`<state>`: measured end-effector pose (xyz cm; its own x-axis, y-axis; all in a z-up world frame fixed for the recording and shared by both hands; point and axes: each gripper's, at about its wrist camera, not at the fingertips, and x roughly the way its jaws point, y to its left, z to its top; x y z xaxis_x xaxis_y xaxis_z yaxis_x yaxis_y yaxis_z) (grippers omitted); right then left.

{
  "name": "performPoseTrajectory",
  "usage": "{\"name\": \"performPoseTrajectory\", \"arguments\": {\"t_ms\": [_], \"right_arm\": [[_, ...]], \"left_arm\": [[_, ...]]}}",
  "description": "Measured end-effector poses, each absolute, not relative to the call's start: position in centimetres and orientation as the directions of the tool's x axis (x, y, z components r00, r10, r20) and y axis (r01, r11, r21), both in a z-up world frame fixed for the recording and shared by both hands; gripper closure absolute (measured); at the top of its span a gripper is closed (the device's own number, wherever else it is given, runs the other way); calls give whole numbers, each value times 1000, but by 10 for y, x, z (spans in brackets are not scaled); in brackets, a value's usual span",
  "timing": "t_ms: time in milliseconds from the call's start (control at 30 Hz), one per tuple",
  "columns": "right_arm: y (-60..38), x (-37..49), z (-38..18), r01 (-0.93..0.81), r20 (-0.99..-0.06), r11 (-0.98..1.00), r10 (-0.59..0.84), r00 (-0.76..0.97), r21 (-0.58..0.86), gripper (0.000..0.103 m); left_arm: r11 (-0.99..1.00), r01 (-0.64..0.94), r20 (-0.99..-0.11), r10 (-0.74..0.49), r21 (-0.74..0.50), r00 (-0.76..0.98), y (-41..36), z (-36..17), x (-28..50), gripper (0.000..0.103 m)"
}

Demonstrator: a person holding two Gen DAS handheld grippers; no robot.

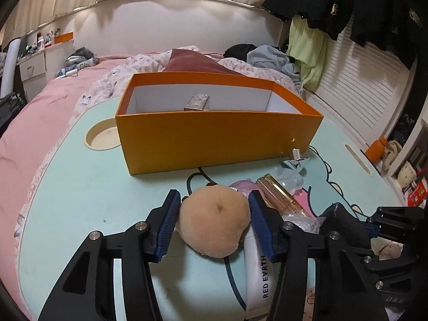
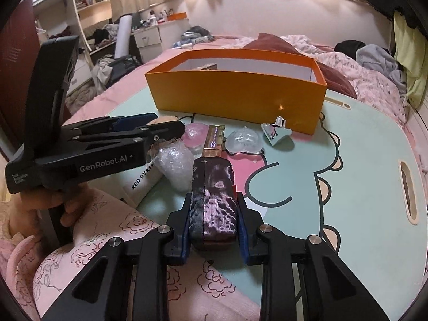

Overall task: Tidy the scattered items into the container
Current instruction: 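Carry the tan plush into the box with the left gripper while the right carries the black case in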

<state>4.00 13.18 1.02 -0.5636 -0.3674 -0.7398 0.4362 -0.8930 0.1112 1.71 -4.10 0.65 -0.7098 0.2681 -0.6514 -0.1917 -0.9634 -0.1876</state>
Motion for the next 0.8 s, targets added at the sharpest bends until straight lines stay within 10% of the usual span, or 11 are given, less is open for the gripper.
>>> {"name": "performPoseTrajectory", "arguments": {"t_ms": [467,800], "right_arm": [[150,57,30,380,-626,-917,-367,-688,120,77],[148,63,36,370,-601,-925,-343,-722,83,77]], "left_arm": [[-967,-172,-397,235,-188,-887,-61,40,69,55],[-978,-199,-385,209,-65,-899,-36,48,74,55]]}}
